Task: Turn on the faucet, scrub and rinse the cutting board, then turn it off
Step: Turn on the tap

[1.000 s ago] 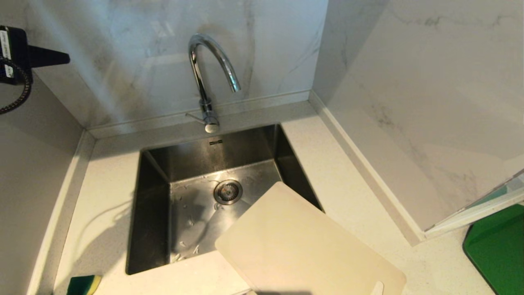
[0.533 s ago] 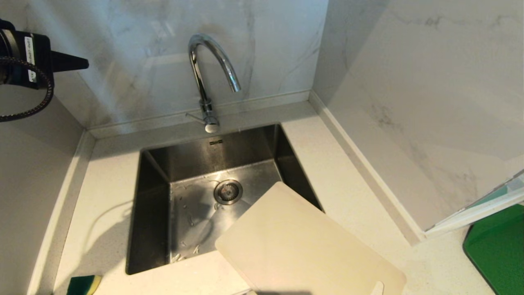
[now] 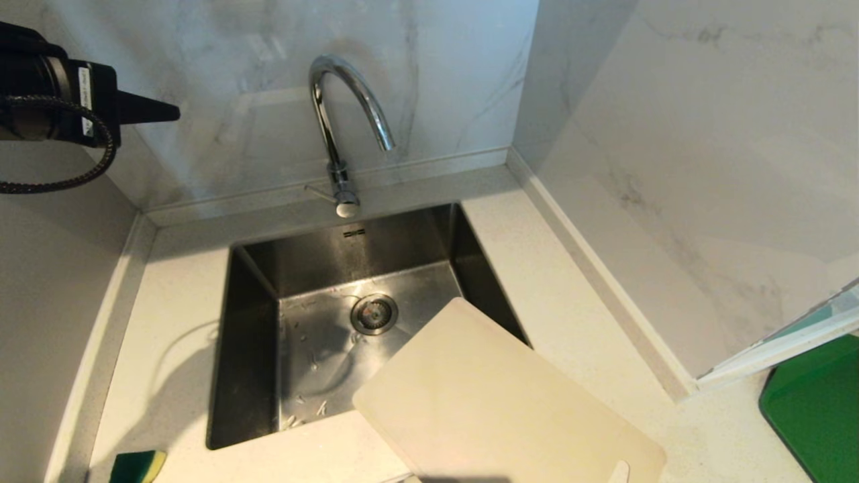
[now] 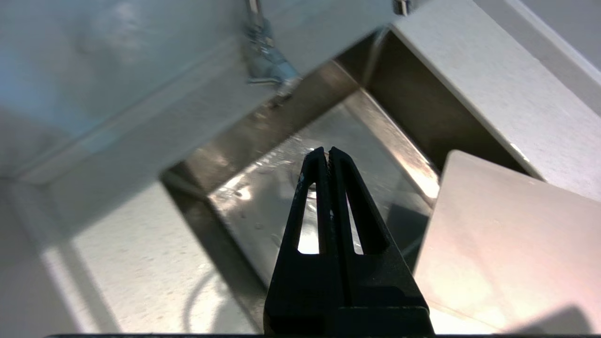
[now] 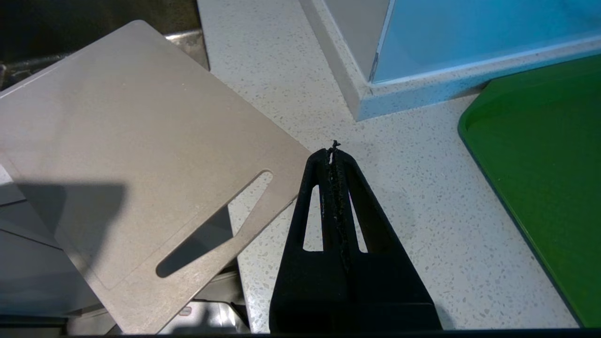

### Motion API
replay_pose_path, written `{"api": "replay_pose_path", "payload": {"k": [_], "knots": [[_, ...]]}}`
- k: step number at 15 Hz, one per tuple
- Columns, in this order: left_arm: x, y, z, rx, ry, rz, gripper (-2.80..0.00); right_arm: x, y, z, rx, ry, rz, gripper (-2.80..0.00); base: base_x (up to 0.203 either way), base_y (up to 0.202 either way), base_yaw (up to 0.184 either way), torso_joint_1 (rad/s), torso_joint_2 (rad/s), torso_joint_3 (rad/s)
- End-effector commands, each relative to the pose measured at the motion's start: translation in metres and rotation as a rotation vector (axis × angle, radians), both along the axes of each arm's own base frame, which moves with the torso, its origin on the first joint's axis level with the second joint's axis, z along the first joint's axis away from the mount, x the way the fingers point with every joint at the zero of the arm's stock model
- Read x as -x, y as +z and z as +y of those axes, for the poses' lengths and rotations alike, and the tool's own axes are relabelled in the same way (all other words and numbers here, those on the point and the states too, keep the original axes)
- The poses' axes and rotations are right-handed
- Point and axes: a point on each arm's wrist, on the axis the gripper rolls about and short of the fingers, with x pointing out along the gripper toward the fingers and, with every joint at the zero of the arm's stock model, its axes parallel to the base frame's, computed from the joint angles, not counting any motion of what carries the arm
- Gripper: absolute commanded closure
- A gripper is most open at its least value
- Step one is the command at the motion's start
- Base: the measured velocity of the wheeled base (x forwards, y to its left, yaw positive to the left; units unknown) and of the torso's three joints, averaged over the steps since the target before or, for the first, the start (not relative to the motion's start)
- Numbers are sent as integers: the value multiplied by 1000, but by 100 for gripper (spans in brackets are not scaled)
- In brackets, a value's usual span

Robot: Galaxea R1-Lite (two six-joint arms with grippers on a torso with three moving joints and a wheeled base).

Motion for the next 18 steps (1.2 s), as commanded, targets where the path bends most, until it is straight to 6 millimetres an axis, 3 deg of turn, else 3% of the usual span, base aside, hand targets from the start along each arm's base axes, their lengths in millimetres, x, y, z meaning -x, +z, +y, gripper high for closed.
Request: {"api": "replay_pose_path", "payload": {"k": [1, 4, 6, 10, 18], "knots": [[-30, -6, -6, -4, -30, 66, 0, 0, 0, 0, 0, 0, 2, 0, 0, 0, 0, 0, 0, 0], [-54, -1, -14, -8, -21, 83, 0, 0, 0, 0, 0, 0, 2, 0, 0, 0, 0, 0, 0, 0], [-67, -12, -19, -67, 83, 131, 0, 0, 0, 0, 0, 0, 2, 0, 0, 0, 0, 0, 0, 0], [-81, -26, -25, -103, 119, 178, 0, 0, 0, 0, 0, 0, 2, 0, 0, 0, 0, 0, 0, 0], [-150, -84, -53, -96, 139, 251, 0, 0, 0, 0, 0, 0, 2, 0, 0, 0, 0, 0, 0, 0]]}}
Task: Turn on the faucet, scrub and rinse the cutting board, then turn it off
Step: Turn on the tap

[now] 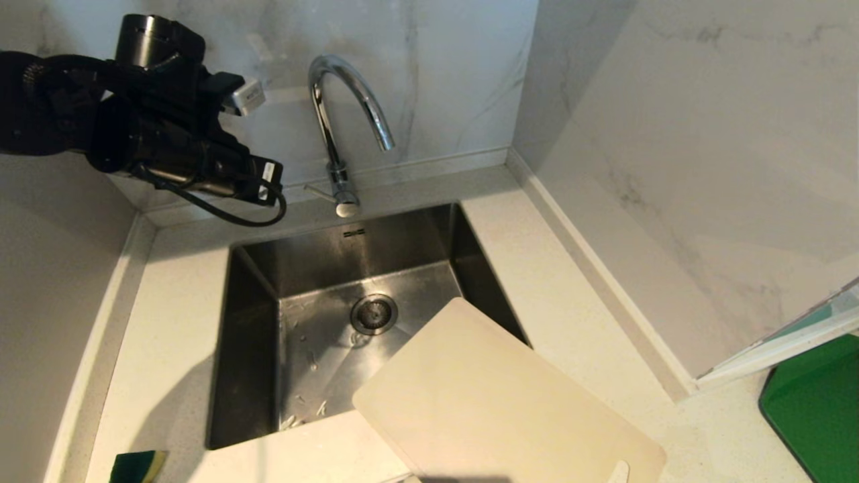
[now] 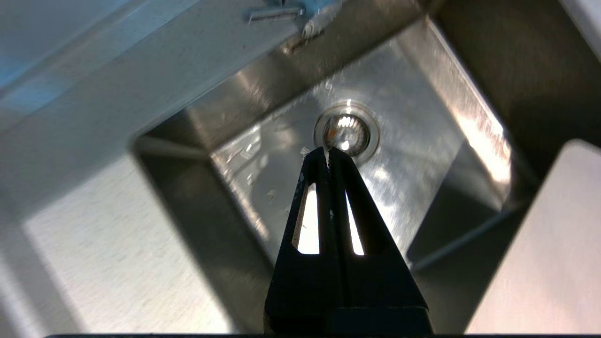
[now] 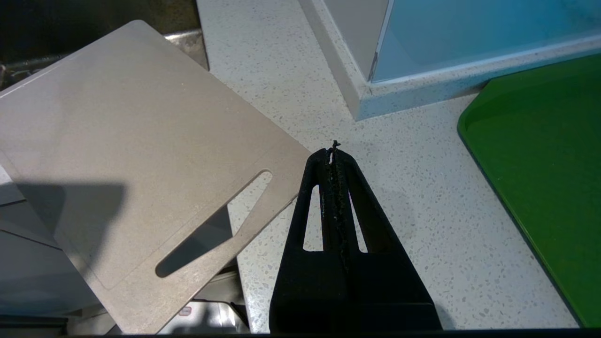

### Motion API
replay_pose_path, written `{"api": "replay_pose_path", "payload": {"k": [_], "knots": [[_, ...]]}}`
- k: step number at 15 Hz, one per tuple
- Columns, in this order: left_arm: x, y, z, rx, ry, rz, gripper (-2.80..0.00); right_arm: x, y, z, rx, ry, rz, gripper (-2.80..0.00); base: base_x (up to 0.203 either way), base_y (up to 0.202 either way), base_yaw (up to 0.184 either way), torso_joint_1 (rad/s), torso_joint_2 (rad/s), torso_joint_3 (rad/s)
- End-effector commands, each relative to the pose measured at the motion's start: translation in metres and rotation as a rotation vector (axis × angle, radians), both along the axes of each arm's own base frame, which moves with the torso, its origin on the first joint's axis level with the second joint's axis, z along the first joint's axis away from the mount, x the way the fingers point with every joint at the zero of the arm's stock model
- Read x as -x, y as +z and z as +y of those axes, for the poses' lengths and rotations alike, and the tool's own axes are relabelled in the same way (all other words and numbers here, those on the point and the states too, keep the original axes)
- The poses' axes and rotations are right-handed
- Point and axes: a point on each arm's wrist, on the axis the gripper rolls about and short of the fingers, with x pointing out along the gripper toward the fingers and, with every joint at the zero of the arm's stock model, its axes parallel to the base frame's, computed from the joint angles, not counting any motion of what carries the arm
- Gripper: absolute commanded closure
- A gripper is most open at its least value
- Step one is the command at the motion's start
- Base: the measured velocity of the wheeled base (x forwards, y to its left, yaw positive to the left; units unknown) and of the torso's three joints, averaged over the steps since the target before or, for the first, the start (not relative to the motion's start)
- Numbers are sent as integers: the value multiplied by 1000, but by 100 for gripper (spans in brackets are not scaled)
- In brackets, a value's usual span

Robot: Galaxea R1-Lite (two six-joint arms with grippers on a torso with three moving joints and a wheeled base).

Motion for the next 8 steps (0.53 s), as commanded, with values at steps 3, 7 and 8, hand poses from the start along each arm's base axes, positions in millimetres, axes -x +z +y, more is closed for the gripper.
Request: {"api": "replay_pose_path", "payload": {"k": [3, 7, 8], "knots": [[-36, -27, -14, 42, 41, -25, 0, 0, 0, 0, -1, 0, 2, 0, 0, 0, 0, 0, 0, 0], [-56, -35, -21, 108, 99, -110, 0, 0, 0, 0, 0, 0, 2, 0, 0, 0, 0, 0, 0, 0], [-61, -35, -21, 142, 112, -137, 0, 0, 0, 0, 0, 0, 2, 0, 0, 0, 0, 0, 0, 0]]}}
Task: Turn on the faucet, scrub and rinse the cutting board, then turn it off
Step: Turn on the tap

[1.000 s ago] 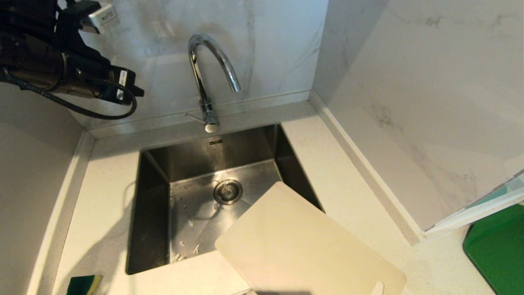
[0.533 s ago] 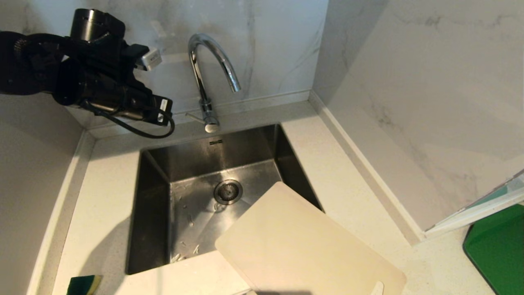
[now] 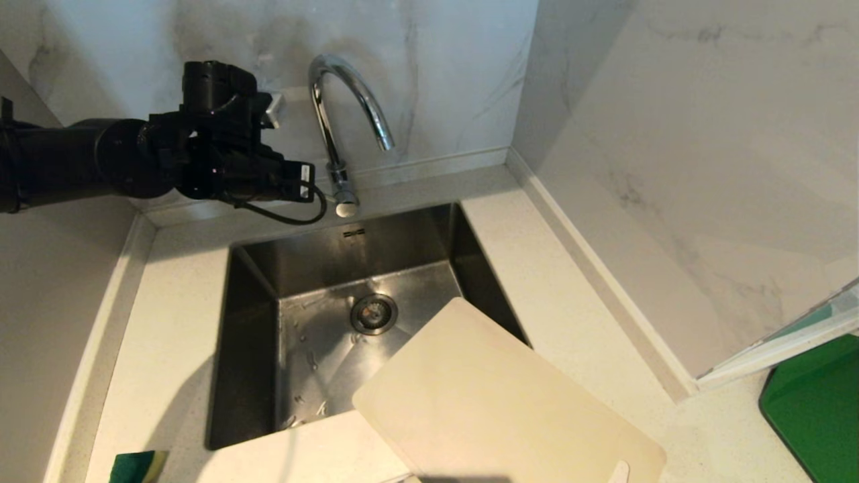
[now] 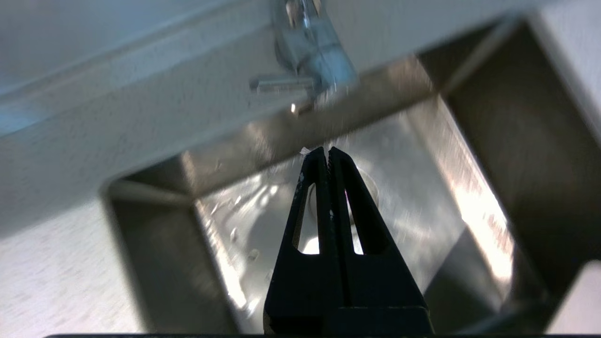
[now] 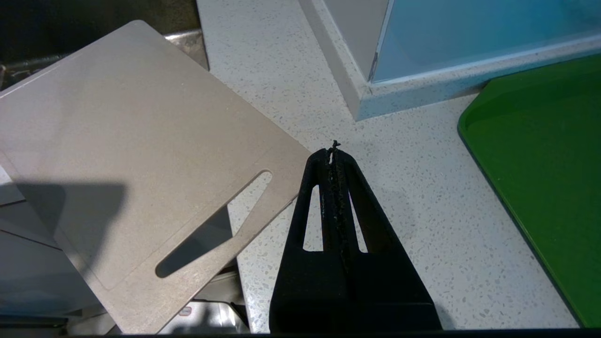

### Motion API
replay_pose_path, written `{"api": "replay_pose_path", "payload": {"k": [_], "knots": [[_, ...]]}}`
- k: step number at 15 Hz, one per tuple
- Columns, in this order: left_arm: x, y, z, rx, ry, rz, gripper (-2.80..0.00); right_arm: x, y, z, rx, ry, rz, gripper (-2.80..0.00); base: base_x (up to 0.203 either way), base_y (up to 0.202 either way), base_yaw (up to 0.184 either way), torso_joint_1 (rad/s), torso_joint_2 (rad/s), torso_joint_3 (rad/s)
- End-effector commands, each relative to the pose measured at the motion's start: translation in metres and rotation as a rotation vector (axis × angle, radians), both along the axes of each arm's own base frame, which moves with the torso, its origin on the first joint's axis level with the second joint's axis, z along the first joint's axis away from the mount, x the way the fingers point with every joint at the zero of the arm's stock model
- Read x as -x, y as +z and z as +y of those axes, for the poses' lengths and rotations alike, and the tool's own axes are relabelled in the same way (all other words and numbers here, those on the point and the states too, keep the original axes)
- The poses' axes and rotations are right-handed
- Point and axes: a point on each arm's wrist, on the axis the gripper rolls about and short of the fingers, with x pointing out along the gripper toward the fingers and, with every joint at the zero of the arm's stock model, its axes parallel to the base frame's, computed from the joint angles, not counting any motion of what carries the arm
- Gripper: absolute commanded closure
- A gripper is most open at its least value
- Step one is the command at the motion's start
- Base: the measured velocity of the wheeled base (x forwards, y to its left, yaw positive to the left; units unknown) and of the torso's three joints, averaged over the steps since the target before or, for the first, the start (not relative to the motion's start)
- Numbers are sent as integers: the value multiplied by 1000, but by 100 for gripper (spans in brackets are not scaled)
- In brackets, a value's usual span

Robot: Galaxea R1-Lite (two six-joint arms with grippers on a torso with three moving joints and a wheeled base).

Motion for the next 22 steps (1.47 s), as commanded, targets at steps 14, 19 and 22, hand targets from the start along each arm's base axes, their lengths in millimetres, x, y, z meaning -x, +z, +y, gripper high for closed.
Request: {"api": "replay_pose_path", "payload": {"k": [14, 19, 22], "knots": [[-39, -26, -2, 97, 81, -109, -280, 0, 0, 0, 0, 1, 2, 0, 0, 0, 0, 0, 0, 0], [-42, -26, 3, 173, 148, -116, -280, 0, 0, 0, -1, 0, 2, 0, 0, 0, 0, 0, 0, 0], [-40, -38, 6, 139, 255, -31, -280, 0, 0, 0, 0, 1, 2, 0, 0, 0, 0, 0, 0, 0]]}}
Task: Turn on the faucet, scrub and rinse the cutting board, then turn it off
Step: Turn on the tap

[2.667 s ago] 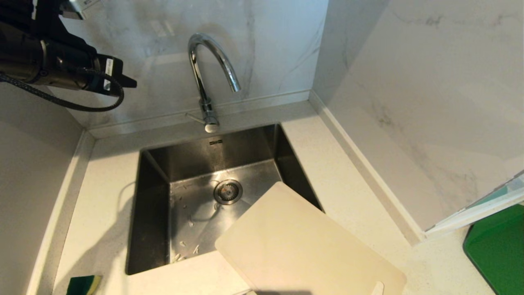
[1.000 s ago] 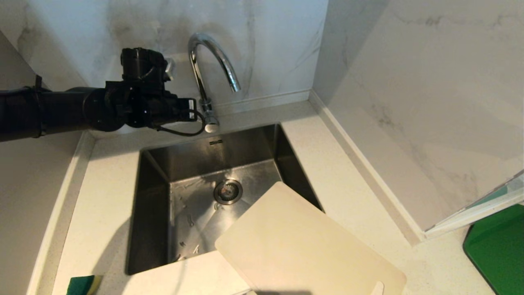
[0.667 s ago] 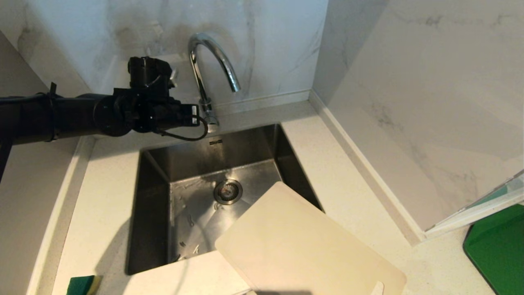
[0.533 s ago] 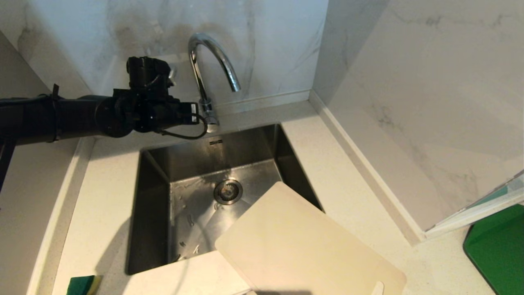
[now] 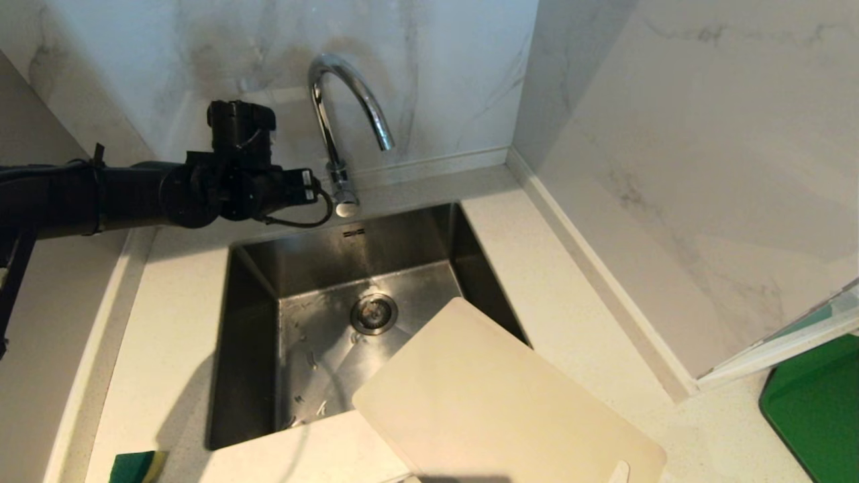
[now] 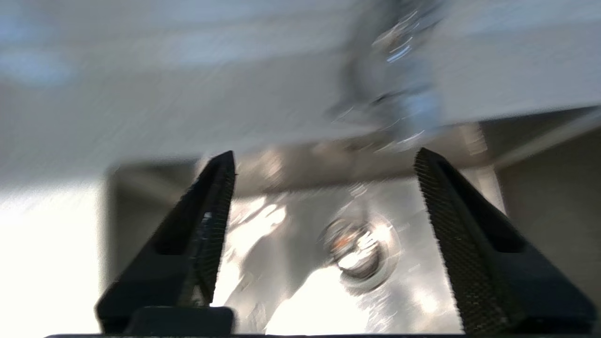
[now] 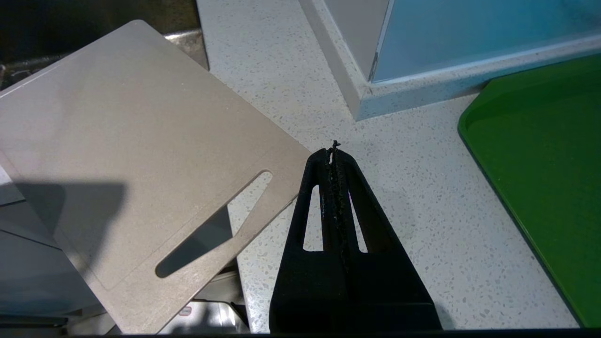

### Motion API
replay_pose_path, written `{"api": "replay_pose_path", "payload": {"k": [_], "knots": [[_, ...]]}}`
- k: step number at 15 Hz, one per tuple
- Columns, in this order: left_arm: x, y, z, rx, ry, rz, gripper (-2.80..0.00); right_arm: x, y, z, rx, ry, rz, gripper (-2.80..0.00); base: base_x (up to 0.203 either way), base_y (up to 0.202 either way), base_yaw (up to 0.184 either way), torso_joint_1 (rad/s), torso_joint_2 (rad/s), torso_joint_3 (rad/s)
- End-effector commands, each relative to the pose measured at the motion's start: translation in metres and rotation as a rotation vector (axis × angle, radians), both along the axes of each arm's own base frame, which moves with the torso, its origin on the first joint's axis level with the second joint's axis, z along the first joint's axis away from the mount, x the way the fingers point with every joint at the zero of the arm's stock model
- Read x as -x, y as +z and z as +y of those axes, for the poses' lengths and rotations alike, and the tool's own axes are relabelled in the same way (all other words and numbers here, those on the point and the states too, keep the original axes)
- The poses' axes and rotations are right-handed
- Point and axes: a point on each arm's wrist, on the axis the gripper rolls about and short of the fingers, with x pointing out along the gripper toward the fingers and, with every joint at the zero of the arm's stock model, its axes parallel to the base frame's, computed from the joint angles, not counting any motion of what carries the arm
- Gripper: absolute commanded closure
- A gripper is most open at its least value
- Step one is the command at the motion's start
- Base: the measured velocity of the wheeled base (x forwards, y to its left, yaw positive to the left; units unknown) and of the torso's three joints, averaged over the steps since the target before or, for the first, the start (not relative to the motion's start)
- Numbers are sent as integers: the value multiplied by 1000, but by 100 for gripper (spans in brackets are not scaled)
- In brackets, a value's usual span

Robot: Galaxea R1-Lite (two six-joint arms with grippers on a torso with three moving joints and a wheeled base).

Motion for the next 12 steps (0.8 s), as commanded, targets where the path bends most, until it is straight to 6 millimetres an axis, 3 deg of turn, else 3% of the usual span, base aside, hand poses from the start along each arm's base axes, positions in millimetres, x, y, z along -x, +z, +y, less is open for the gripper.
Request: {"api": "replay_pose_path", "payload": {"k": [1, 6, 12], "knots": [[4, -9, 2, -8, 34, 92, -280, 0, 0, 0, 0, 0, 2, 0, 0, 0, 0, 0, 0, 0], [11, -13, -1, 56, 69, 155, -280, 0, 0, 0, 0, 0, 1, 0, 0, 0, 0, 0, 0, 0], [8, -4, -20, 157, 64, 3, -280, 0, 0, 0, 0, 0, 2, 0, 0, 0, 0, 0, 0, 0]]}}
